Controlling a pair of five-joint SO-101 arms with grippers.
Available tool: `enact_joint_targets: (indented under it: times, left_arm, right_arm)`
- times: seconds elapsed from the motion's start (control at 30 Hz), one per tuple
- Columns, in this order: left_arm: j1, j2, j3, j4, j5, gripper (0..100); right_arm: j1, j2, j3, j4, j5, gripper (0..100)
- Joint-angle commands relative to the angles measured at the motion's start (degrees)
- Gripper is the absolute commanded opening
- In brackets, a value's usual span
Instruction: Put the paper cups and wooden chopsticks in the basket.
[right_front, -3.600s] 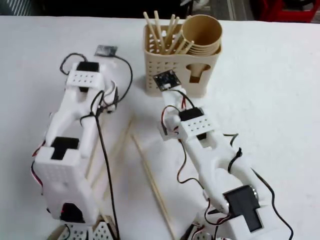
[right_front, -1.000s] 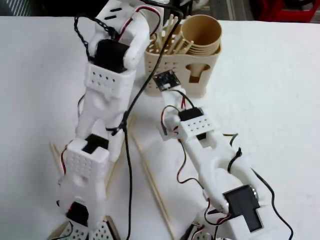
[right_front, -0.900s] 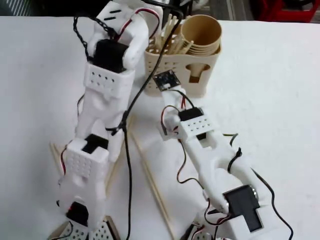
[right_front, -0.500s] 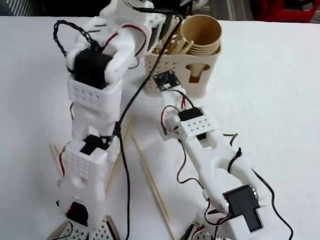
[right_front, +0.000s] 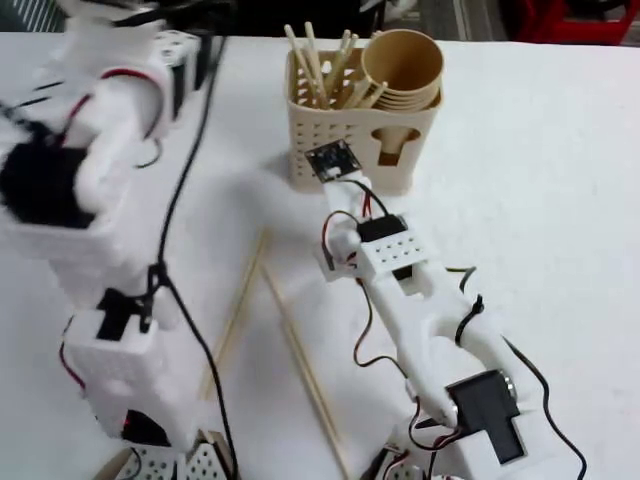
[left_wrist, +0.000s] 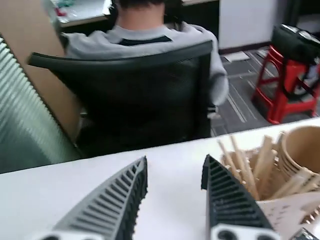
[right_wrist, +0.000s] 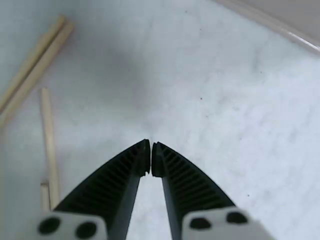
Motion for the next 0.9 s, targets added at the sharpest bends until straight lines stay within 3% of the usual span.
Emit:
enact_joint_targets:
  times: [0.0,0.47,0.6,0.87]
  left_arm:
    - [-4.2,-7.6,2.6,0.3,-0.4,19]
    - [-12.7,-38.2,57.5,-0.3,-0.8,19]
    - [-16.0,-44.5,71.9,-1.3,-4.6,19]
    - [-26.3,-55.1,109.1,-19.9,-5.0,19]
  right_arm:
    - [0.5,-1.9,-0.4,-0.6,0.4,1.9]
    - [0.1,-1.8,-0.4,-0.2,0.4,2.1]
    - [-2.5,-2.3,-0.8,2.7,0.4,2.1]
    - [-12.5,-1.8,-0.5,5.1,-0.8,2.2]
